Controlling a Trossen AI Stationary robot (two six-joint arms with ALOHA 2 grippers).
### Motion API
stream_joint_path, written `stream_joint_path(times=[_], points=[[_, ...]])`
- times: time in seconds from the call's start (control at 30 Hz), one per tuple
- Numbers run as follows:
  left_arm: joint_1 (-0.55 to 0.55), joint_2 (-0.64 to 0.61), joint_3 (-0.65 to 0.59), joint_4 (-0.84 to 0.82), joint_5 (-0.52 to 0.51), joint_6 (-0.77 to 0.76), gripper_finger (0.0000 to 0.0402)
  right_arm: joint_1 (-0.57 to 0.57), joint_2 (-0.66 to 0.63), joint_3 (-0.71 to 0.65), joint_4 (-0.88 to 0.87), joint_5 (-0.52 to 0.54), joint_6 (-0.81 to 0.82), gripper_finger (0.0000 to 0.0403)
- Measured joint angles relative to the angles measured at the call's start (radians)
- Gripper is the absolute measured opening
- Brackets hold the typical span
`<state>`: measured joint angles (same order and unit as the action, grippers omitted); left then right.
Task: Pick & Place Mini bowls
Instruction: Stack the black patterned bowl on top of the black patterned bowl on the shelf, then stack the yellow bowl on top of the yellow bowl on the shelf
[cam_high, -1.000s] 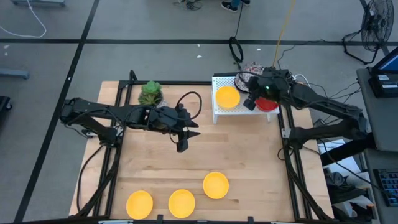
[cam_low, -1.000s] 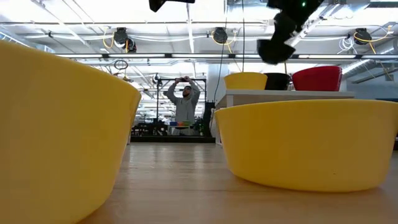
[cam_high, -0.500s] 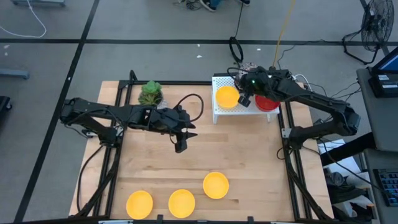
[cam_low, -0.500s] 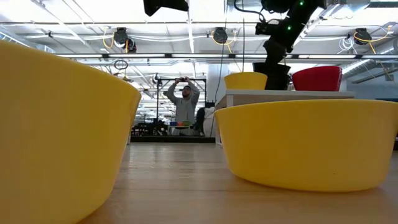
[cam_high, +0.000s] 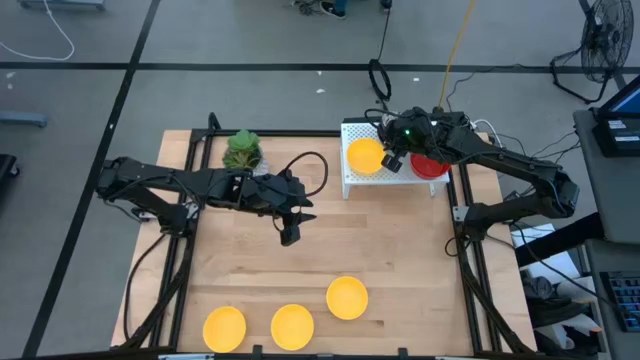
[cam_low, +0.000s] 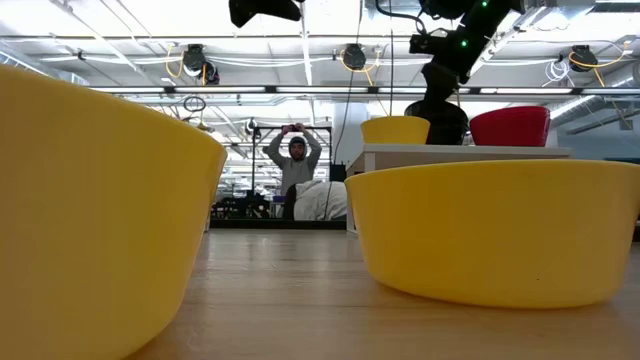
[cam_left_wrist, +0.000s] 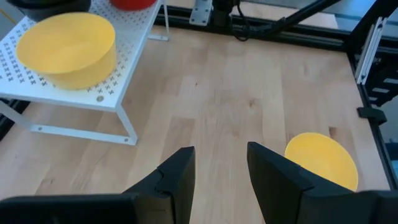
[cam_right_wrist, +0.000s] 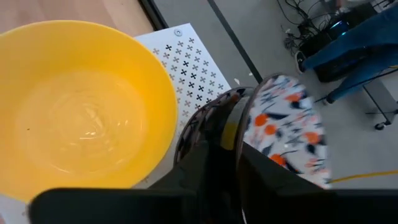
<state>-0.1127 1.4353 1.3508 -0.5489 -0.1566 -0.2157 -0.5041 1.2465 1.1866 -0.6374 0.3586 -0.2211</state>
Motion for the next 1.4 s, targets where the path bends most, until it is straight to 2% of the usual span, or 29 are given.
stream_joint_path(times=[0.2,0.33,0.47,0.6,0.83,1.07,1.2,1.27,1.4], points=[[0.000,0.000,0.000,-0.077,0.040,-0.075,0.0147,0.004,-0.029,0.000,0.003,0.003,-0.005,0.0103],[-0.014,0.011,0.000,-0.211,0.165,-0.269,0.0147,0.021,-0.064,0.000,0.004,0.005,-0.012,0.0132],[-0.082,0.026,-0.011,-0.327,0.250,-0.464,0.0147,0.045,-0.100,0.000,0.012,0.005,-0.012,0.0152],[-0.187,0.036,-0.073,-0.323,0.318,-0.667,0.0147,0.075,-0.136,0.000,0.031,0.004,-0.012,0.0159],[-0.378,0.035,-0.206,-0.331,0.367,-1.119,0.0147,0.122,-0.162,0.000,0.069,0.003,-0.012,0.0156],[-0.549,0.033,-0.316,-0.306,0.366,-1.430,0.0147,0.165,-0.162,0.000,0.088,0.003,-0.010,0.0156],[-0.618,0.033,-0.400,-0.213,0.418,-1.536,0.0147,0.182,-0.162,0.000,0.088,0.002,-0.009,0.0155],[-0.644,0.033,-0.429,-0.160,0.464,-1.548,0.0147,0.186,-0.162,0.000,0.088,0.002,-0.009,0.0155],[-0.682,0.033,-0.464,-0.151,0.468,-1.553,0.0147,0.186,-0.162,0.000,0.088,0.002,-0.008,0.0154]])
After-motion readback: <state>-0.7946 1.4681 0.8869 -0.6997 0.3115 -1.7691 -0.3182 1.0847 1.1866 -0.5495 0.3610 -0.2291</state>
